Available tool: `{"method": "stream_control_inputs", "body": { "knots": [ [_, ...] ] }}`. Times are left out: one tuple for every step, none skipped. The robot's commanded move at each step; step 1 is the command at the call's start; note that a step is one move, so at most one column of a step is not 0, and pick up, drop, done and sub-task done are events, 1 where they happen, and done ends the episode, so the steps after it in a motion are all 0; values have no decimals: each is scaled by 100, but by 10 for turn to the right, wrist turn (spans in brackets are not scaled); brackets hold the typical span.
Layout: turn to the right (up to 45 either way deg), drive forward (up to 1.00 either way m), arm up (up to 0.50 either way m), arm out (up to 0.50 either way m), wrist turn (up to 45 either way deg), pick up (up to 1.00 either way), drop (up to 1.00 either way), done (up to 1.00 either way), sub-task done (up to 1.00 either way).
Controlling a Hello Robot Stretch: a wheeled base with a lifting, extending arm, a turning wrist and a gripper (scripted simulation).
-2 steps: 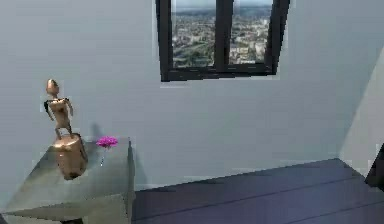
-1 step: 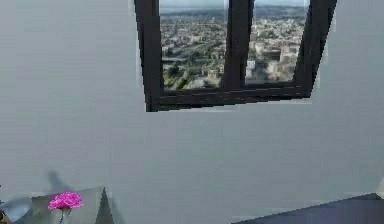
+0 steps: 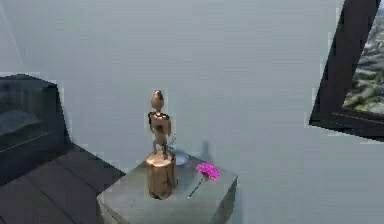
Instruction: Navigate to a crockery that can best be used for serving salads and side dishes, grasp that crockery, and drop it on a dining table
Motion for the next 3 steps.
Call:
{"method": "stream_control_inputs", "body": {
  "knots": [
    [-450, 0, 0, 0, 0, 0, 0, 0, 0],
    [-450, 0, 0, 0, 0, 0, 0, 0, 0],
    [450, 0, 0, 0, 0, 0, 0, 0, 0]
  ]
}}
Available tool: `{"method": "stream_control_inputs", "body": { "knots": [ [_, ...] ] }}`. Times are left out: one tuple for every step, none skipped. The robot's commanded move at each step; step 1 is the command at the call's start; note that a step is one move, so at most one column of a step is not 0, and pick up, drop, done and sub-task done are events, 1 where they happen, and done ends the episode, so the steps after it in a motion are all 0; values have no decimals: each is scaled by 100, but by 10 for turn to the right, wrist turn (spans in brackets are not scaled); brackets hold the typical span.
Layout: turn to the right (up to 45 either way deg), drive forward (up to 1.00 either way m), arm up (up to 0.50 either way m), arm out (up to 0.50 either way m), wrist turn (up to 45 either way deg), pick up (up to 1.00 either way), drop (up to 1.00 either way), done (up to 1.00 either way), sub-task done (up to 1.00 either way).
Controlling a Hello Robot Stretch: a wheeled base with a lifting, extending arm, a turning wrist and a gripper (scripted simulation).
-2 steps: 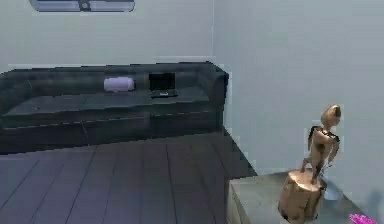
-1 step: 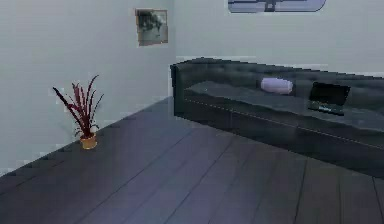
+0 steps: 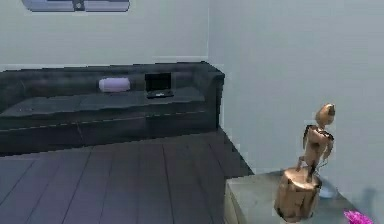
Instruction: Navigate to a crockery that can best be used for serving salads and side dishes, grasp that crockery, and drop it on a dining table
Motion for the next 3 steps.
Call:
{"method": "stream_control_inputs", "body": {
  "knots": [
    [450, 0, 0, 0, 0, 0, 0, 0, 0],
    [330, 0, 0, 0, 0, 0, 0, 0, 0],
    [0, 50, 0, 0, 0, 0, 0, 0, 0]
  ]
}}
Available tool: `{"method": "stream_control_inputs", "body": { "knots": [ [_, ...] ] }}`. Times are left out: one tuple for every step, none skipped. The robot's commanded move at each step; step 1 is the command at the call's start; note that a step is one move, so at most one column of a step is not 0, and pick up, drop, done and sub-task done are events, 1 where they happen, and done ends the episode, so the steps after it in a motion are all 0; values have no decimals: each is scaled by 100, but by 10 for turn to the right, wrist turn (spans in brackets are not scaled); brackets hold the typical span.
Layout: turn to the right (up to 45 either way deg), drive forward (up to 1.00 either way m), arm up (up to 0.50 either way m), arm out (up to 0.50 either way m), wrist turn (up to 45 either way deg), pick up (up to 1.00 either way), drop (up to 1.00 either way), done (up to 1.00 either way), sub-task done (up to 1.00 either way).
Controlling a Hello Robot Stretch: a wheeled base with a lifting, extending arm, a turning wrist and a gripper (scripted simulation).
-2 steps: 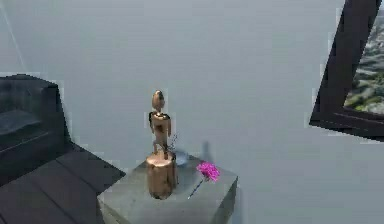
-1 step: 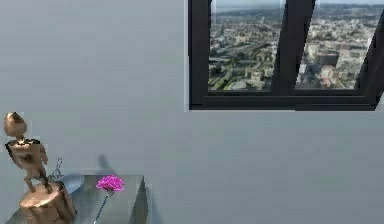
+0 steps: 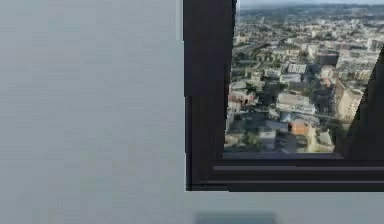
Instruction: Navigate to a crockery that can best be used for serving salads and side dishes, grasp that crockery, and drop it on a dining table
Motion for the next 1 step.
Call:
{"method": "stream_control_inputs", "body": {
  "knots": [
    [-450, 0, 0, 0, 0, 0, 0, 0, 0]
  ]
}}
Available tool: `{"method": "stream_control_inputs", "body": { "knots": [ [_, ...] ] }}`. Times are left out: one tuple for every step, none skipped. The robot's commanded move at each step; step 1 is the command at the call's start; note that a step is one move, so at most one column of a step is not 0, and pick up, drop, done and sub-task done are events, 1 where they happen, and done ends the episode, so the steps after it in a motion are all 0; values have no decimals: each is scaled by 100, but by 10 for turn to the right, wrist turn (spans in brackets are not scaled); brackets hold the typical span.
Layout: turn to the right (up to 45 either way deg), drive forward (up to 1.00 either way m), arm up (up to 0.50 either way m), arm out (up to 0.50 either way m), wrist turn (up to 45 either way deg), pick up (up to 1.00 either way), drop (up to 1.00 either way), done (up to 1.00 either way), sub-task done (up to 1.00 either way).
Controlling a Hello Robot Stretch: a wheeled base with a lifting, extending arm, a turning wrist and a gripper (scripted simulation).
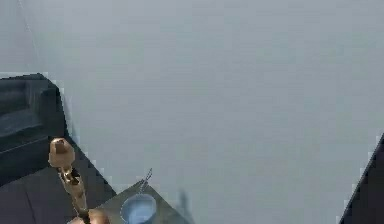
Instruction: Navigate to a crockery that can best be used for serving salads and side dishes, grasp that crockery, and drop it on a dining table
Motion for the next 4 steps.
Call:
{"method": "stream_control_inputs", "body": {
  "knots": [
    [-450, 0, 0, 0, 0, 0, 0, 0, 0],
    [-450, 0, 0, 0, 0, 0, 0, 0, 0],
    [-150, 0, 0, 0, 0, 0, 0, 0, 0],
    [0, 0, 50, 0, 0, 0, 0, 0, 0]
  ]
}}
